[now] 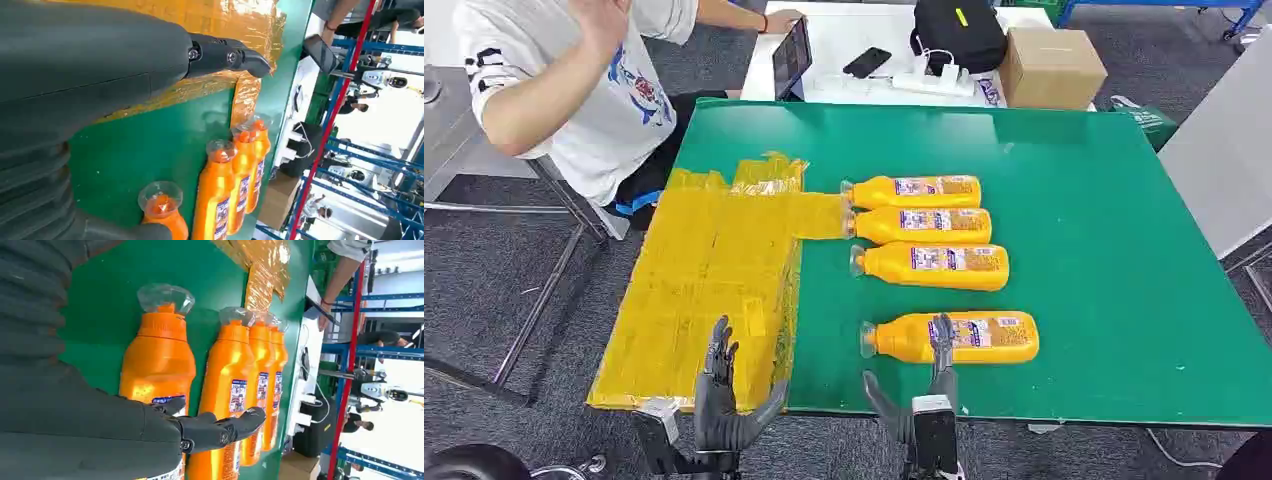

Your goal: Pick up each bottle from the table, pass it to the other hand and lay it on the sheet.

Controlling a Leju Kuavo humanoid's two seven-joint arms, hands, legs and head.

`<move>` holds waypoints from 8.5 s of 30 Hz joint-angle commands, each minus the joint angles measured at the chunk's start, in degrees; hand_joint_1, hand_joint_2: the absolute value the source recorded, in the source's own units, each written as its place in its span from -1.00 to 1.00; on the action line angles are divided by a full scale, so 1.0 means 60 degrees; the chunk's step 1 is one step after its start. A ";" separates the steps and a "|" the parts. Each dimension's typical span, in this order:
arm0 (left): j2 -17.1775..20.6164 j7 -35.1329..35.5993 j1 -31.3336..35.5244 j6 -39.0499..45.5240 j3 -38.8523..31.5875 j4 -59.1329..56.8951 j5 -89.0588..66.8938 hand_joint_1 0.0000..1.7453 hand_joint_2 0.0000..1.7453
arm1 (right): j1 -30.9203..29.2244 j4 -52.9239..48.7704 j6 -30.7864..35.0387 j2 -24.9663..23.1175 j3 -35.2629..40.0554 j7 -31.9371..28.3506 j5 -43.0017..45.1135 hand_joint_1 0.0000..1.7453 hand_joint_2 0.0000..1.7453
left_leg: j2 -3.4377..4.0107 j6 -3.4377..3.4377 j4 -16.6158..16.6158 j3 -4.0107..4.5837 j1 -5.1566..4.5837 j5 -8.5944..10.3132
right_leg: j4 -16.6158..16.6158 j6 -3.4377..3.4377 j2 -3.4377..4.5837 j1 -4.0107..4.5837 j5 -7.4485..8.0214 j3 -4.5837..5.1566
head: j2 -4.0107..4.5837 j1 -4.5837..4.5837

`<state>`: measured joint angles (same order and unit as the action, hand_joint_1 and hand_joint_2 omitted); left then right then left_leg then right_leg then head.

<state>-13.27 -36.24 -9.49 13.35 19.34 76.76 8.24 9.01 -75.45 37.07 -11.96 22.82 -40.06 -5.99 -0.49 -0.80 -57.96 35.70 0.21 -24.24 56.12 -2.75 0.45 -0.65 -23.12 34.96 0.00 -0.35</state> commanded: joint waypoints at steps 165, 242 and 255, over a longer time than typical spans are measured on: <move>-0.0459 0.0315 0.1624 -0.2235 -0.0926 -0.3086 -0.0523 -1.00 1.00 | -0.4415 0.2269 -0.6980 0.6086 0.1625 0.5201 -0.4352 1.00 1.00 | -0.0006 -0.0038 0.0009 -0.0143 -0.0012 -0.0004 | -0.0041 -0.0006 -0.0009 -0.0003 0.0013 -0.0168 | 0.0000 0.0000; -0.0095 0.1145 0.1626 -0.3826 0.0153 -0.0469 0.1695 -1.00 1.00 | -0.1674 0.1661 -0.2312 0.0523 0.0069 0.0012 -0.3211 1.00 1.00 | 0.0006 -0.0036 0.0002 -0.0069 -0.0008 -0.0012 | -0.0016 -0.0005 -0.0004 -0.0006 -0.0007 -0.0084 | 0.0000 0.0000; -0.0038 0.0981 0.1438 -0.3680 0.0207 -0.0152 0.1258 -1.00 1.00 | -0.1813 0.2354 -0.2733 0.0316 0.0057 0.0052 -0.2443 1.00 1.00 | 0.0017 -0.0037 0.0000 -0.0067 -0.0008 -0.0015 | -0.0014 -0.0006 0.0005 -0.0005 -0.0006 -0.0079 | 0.0000 0.0004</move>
<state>-14.93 -29.29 -1.10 -10.14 19.28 75.19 18.51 0.23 -66.31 21.66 -10.14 23.56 -39.80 -23.17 -0.52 -1.09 -57.99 35.62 0.09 -24.20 56.12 -2.90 0.44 -0.78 -23.08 34.80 0.00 -0.33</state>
